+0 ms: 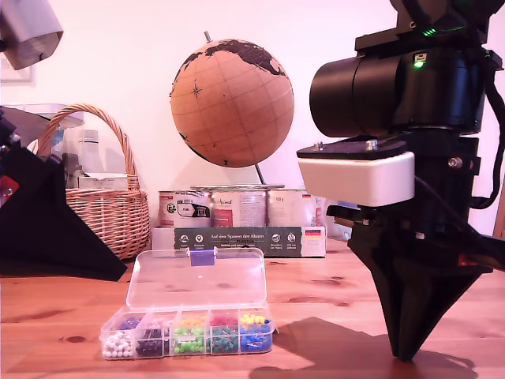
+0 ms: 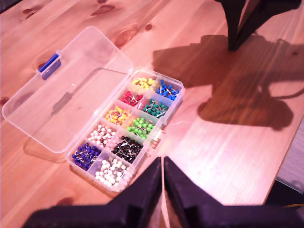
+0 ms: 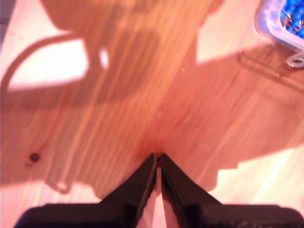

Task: Sort the loose pins on the table into their correct compartments

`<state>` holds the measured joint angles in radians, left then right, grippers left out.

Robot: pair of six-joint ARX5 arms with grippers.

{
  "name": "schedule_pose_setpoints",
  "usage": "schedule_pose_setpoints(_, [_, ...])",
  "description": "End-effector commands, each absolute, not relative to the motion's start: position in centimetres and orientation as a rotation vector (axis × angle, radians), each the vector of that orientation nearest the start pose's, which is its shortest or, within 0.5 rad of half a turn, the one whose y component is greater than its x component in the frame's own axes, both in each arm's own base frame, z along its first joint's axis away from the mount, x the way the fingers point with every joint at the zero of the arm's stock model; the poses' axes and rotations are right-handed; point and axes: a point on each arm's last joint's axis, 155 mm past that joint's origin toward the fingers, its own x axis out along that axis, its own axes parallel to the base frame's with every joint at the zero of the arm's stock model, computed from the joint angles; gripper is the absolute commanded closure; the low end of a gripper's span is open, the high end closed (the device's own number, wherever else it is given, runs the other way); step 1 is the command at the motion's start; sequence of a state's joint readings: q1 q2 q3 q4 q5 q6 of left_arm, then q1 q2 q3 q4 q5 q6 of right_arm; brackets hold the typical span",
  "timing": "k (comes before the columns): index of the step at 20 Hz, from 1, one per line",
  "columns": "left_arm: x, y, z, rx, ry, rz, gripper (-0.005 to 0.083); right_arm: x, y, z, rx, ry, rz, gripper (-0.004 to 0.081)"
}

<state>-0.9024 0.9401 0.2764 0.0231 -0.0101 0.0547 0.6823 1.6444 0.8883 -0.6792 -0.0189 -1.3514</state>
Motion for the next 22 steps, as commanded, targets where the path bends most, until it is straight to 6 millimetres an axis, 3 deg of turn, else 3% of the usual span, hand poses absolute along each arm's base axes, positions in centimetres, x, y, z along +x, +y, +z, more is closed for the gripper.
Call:
schedule_pose_setpoints(1, [18.3, -22.6, 5.3, 0.349, 0.593, -0.870, 0.0797, 22.5, 18.3, -1.5, -1.526, 0.863, 1.481, 0.0780])
schedule_pose_setpoints(15, [18.3, -22.6, 5.3, 0.349, 0.593, -0.870, 0.0797, 23.4, 19.7, 1.7, -1.512, 0.782, 1.426, 0.0780])
schedule_pose_setpoints(22, [18.2, -22.7, 5.2, 0.348, 0.595, -0.874, 0.0797, 24.4, 24.1, 3.8, -1.473, 0.615, 1.378, 0.0780])
